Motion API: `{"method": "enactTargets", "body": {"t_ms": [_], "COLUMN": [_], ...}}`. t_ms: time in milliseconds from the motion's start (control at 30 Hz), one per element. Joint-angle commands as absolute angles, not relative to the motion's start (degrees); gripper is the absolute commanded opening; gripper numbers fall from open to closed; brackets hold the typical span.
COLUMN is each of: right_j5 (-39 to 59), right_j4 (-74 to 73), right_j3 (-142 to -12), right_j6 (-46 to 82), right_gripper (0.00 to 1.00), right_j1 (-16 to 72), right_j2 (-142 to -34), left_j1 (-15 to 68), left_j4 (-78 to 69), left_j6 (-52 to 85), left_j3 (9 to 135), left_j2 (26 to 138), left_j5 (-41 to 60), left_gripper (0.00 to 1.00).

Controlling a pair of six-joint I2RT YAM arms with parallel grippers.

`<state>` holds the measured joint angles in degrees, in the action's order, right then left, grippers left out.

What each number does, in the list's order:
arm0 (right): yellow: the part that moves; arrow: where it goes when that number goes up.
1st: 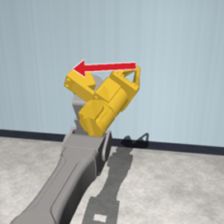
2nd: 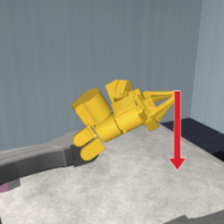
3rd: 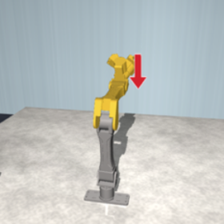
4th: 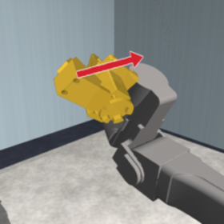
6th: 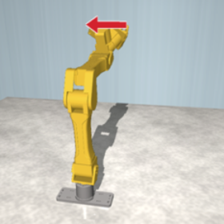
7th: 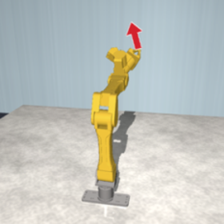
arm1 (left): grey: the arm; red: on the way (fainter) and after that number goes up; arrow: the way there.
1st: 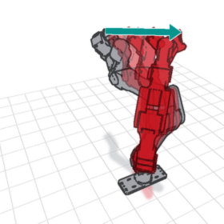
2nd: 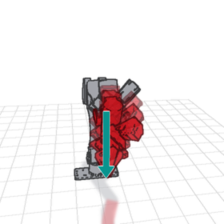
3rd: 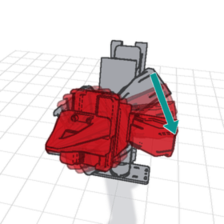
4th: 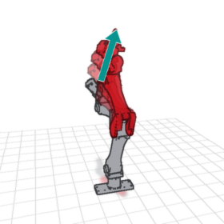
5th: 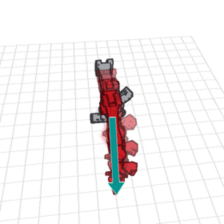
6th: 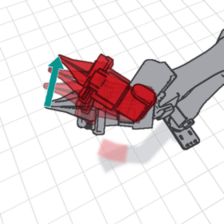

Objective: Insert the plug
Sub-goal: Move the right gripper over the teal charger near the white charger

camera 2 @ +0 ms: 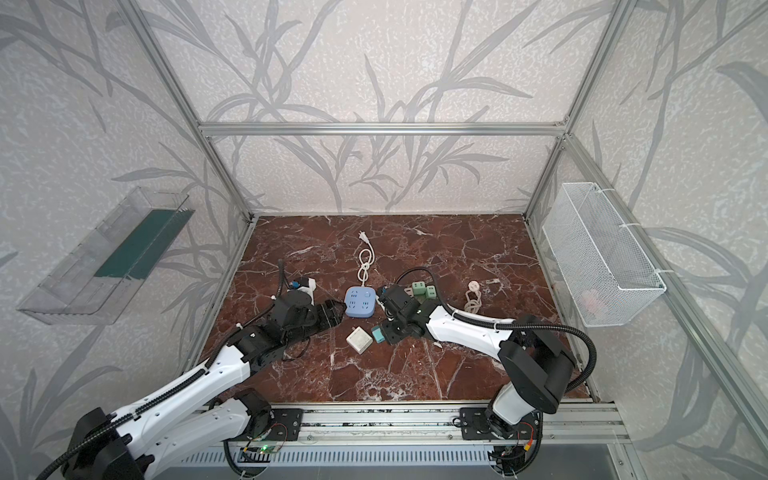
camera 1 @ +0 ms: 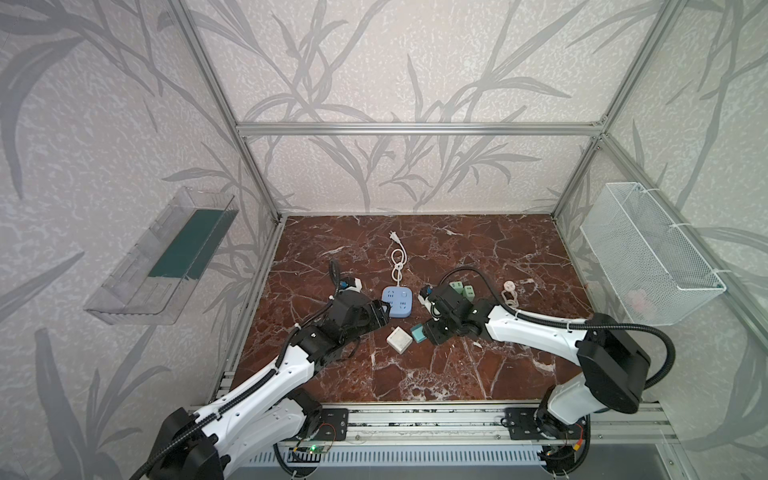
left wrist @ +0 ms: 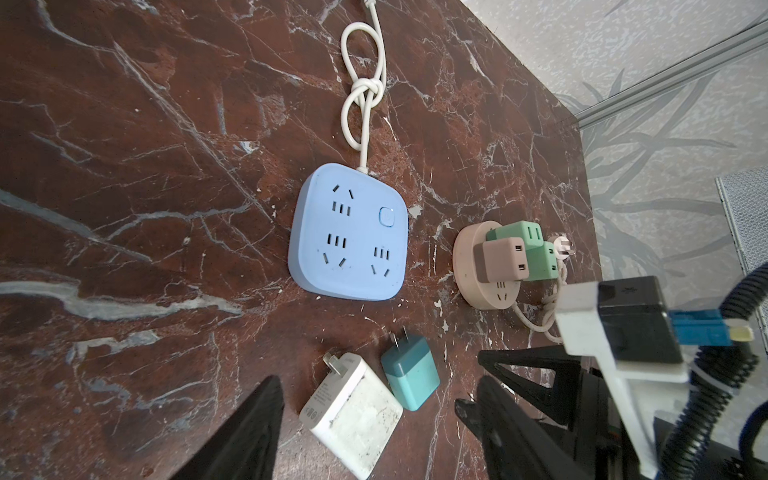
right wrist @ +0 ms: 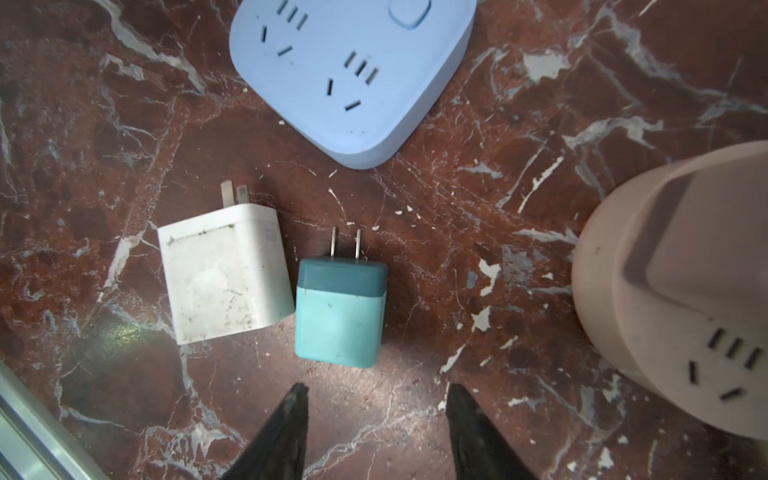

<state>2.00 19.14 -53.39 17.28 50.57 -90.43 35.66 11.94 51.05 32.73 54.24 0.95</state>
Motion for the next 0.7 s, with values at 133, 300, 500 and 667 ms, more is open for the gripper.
{"method": "enactTargets", "body": {"t_ms": [133, 300, 500, 667], "right_j5": [3.6, 3.9, 4.2, 4.3], "right_j4": [17.6, 18.3, 18.4, 19.2], "right_j3": [-53.5, -54.3, -55.3, -57.1], "right_j6": [16.2, 15.9, 15.5, 14.7], "right_gripper": [0.55, 0.56, 0.57, 0.57], "right_j1": [51.5, 51.9, 52.5, 52.6], "right_j2": [-92.6, -94.7, -95.4, -97.2], "left_j1": [35.6, 35.7, 35.7, 35.6], "left_j4": [12.1, 12.8, 12.9, 12.9], "left_j6": [51.8, 51.2, 51.1, 51.0], "left_j3": [32.7, 33.6, 33.5, 33.6], "left_j2": [54.5, 54.9, 54.9, 55.0], "left_j5": [1.3, 1.2, 1.1, 1.1], "left_gripper": [0.72, 0.72, 0.72, 0.72]}}
